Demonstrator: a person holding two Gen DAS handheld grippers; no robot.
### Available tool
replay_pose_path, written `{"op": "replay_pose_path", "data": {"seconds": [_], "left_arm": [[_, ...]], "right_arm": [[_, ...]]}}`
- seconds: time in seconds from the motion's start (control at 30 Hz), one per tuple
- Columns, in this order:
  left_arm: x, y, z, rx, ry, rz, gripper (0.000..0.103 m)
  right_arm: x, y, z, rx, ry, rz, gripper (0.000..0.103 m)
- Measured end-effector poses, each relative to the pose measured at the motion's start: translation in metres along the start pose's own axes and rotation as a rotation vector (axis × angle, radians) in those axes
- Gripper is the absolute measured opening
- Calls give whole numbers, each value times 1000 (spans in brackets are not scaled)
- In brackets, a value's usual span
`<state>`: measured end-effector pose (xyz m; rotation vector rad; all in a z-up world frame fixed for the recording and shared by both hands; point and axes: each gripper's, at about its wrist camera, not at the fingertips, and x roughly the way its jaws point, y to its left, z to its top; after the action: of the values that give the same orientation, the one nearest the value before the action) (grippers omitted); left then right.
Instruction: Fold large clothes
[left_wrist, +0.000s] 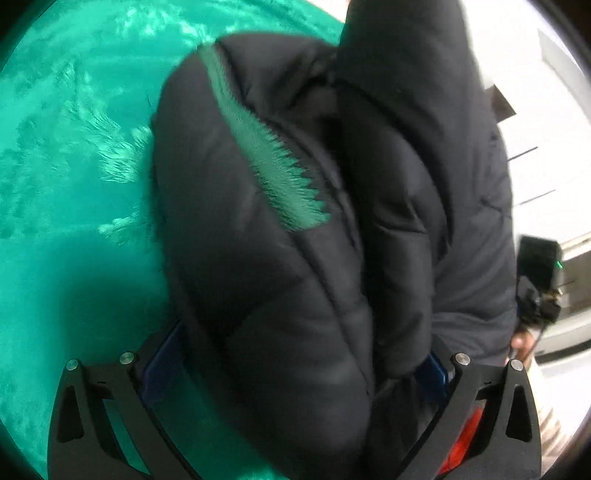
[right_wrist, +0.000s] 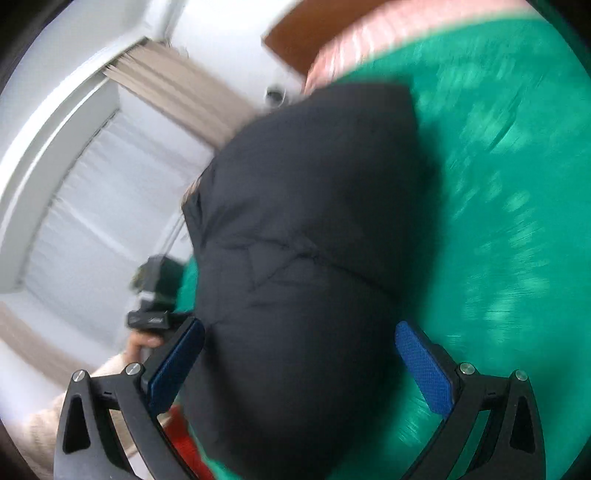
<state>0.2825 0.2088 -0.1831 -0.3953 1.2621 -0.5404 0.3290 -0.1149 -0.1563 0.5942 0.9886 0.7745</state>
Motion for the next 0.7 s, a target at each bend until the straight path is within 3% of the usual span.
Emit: {"op": "replay_pose_path", "data": {"seconds": [0.07, 0.13, 0.2, 0.27, 0.3, 0.4, 0.5, 0.6, 0.7], "left_arm": [[6, -1, 5, 21, 6, 14, 103], [10, -1, 10, 20, 4, 15, 103], [11, -2, 9, 4, -14, 25, 103], [7, -11, 2, 6, -69, 60, 101], [4, -16, -2, 2, -100, 54, 90], [-17, -34, -21, 6, -213, 29, 73], [-46, -66, -24, 75, -307, 24, 68], [-71, -92, -2, 120, -375, 30, 66], [-86, -108, 29, 137, -418, 23, 66]], "right_arm": [[30, -24, 7, 120, 85, 67, 103], [41, -28, 12, 117, 89, 60, 102], [44, -6, 18, -50, 70, -28, 101], [43, 20, 18, -204, 36, -100, 92], [40, 35, 14, -291, 3, -130, 90], [32, 72, -2, -491, -85, -206, 83], [25, 112, -15, -671, -172, -243, 81], [14, 137, -1, -747, -250, -239, 80], [2, 135, 41, -713, -298, -194, 80]]}}
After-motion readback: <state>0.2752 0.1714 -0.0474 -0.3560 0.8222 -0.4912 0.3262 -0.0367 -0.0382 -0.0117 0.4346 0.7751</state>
